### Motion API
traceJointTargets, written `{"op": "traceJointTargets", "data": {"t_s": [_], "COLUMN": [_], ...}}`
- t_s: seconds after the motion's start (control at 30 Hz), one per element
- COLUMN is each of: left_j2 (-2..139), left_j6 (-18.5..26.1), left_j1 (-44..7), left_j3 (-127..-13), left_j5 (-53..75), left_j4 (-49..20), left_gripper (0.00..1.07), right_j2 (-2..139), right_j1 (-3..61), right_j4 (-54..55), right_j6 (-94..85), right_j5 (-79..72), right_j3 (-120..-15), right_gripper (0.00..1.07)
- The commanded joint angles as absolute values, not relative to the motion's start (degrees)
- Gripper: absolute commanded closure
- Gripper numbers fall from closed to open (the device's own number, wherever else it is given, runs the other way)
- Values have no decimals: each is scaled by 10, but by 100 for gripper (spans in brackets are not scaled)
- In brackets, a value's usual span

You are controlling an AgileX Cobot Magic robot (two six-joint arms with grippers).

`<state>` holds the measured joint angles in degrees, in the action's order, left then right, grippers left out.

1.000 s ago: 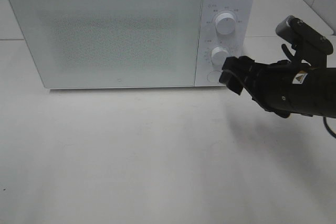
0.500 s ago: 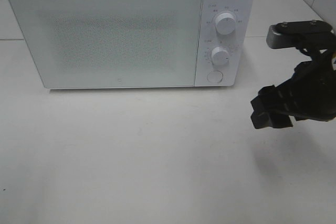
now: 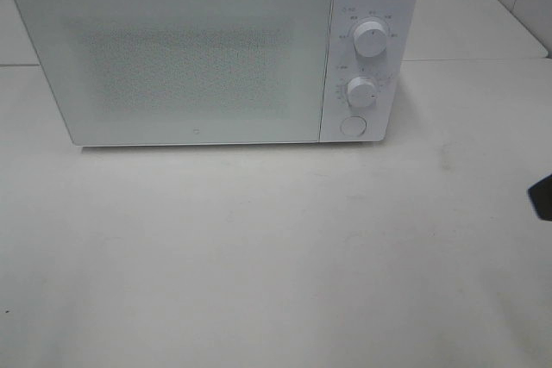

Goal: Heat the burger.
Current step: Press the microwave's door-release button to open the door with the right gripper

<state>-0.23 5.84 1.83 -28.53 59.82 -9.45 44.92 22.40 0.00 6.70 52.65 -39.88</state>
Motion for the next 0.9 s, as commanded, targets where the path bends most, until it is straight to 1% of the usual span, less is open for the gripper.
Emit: {"op": "traceJointTargets", "data": {"t_s": [0.03,0.1,0.13,0.2,0.23,0.27,0.33,0.4,0.43,0.5,0.7,0.9], "left_j2": [-18,-18,-18,-18,-18,-18,-18,-18,-18,-18,-16,-15], "left_j6": [54,54,54,54,54,54,54,54,54,54,54,54], "left_j1": [21,21,21,21,21,21,21,21,21,21,21,21], "left_j3": [-284,-284,-284,-284,-284,-284,-284,-284,-284,-284,-284,-284], "left_j5": [588,588,588,588,588,588,588,588,588,588,588,588], "left_j4": [-97,-97,-97,-97,-97,-97,-97,-97,-97,-97,-97,-96], "left_gripper": [5,5,5,5,5,5,5,5,5,5,5,5], "right_j2": [326,276,276,201,201,156,137,39,39,-16,-16,-18], "right_j1": [219,219,219,212,212,200,191,163,163,145,129,111], "right_j4": [-14,-14,-14,-14,-14,-15,-15,-15,-15,-15,-15,-19], "right_j6": [53,53,53,53,53,53,52,48,48,48,47,45], "right_j5": [567,586,586,614,614,629,635,641,641,643,662,631], "right_j3": [-400,-400,-400,-391,-391,-380,-374,-345,-345,-325,-313,-309], "right_gripper": [33,33,33,33,33,33,33,33,33,33,33,33]}}
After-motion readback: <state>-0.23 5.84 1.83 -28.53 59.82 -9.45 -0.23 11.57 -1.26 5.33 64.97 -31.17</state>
